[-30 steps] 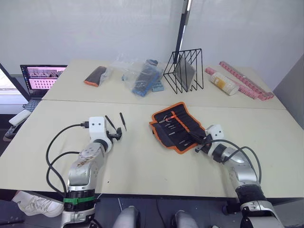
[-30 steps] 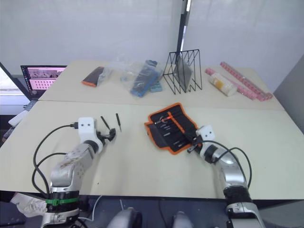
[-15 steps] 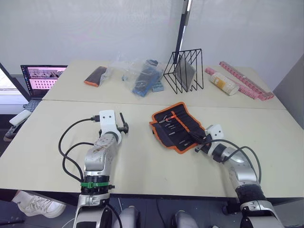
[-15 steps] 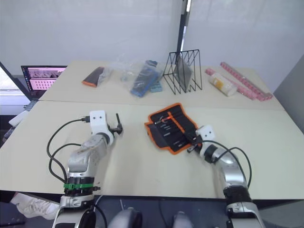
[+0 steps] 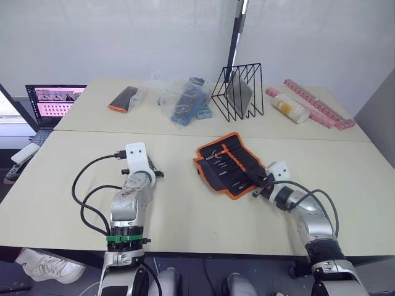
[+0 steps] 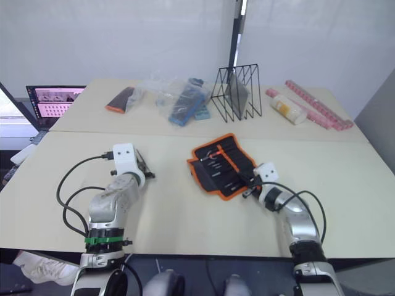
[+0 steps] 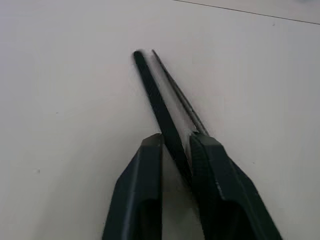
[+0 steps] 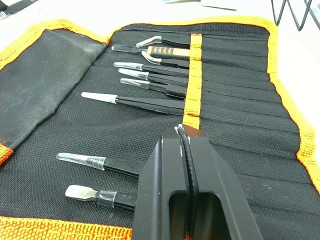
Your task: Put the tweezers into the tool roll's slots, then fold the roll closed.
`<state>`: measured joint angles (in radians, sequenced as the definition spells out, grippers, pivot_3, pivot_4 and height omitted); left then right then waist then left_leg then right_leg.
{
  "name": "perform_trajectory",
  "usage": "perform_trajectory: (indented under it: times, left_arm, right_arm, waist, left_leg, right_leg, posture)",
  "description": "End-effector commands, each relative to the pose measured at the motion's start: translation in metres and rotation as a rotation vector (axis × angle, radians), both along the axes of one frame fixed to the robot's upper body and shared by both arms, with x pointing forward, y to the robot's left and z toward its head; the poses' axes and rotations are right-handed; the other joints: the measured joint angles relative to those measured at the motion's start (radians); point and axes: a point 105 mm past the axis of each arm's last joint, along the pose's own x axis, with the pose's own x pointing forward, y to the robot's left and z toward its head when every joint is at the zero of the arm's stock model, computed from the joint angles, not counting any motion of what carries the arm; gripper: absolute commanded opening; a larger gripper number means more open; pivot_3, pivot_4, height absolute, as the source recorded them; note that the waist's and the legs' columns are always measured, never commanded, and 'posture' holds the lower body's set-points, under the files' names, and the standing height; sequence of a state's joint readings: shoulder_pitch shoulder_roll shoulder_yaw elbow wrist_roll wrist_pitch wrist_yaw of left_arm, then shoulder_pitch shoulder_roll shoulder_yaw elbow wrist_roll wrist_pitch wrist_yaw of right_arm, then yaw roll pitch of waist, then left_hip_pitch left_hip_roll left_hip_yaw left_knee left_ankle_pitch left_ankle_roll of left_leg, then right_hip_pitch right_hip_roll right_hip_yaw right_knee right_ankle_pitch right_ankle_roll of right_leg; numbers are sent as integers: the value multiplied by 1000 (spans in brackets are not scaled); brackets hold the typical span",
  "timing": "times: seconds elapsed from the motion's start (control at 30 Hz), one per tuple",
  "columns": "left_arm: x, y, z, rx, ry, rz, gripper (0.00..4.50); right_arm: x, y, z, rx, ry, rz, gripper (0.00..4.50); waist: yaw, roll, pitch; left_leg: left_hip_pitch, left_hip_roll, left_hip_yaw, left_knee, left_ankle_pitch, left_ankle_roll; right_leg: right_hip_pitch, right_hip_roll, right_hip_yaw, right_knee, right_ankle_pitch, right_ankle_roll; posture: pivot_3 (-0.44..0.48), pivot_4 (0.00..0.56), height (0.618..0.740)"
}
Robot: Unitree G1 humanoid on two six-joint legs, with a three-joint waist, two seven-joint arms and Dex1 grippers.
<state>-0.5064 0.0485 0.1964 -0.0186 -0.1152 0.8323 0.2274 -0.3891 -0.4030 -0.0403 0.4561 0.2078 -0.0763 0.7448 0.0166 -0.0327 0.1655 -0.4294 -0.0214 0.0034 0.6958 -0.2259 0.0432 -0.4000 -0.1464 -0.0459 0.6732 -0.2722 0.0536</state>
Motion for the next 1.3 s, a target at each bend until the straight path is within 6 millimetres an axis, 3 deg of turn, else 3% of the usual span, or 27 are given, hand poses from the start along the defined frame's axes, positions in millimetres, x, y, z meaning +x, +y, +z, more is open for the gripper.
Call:
perform_trajectory:
  times: [0.03,0.27,0.5,0.67,0.9,1.07,1.3]
  left_arm:
    - [-1,3,-8,8,31,18,22]
    - [-5,10,-5,30,14,26,22]
    - [-15,29,11,93,-35,26,22]
    - [-38,53,19,165,-15,-37,22]
    - [-65,76,9,262,100,-173,22]
    - [-76,73,14,262,76,-254,1612]
    - [-89,74,32,238,-22,-212,3894]
  right_arm:
    - [0,-8,-16,-25,66,-47,0]
    - [1,-7,-16,-28,67,-43,0]
    - [1,-5,-17,-27,67,-37,0]
    - [1,-5,-16,-27,68,-34,0]
    - [1,-2,-19,-27,75,-25,0]
    - [1,-2,-18,-28,77,-19,0]
    - [1,-3,-19,-32,83,-14,0]
  waist:
    - [0,0,0]
    - [-3,0,0]
    - [-7,0,0]
    - [-7,0,0]
    - [-4,1,0]
    - [-5,1,1]
    - [-5,1,1]
  left_leg:
    - [0,0,0,0,0,0]
    - [0,0,0,0,0,0]
    - [0,1,0,-1,0,-1]
    - [-1,1,1,-1,-1,-2]
    - [0,1,0,-1,-4,-8]
    - [0,2,0,-2,-4,-8]
    - [0,2,0,-2,-4,-8]
  right_leg:
    - [0,0,0,0,0,0]
    - [0,0,0,0,0,0]
    - [-2,0,0,1,0,0]
    - [-3,0,0,1,0,0]
    - [-5,0,0,-2,0,0]
    - [-5,0,0,-2,0,0]
    - [-5,0,0,-3,0,0]
  posture:
    - [0,150,685]
    - [0,150,685]
    - [0,150,685]
    - [0,150,685]
    - [0,150,685]
    - [0,150,685]
    - [0,150,685]
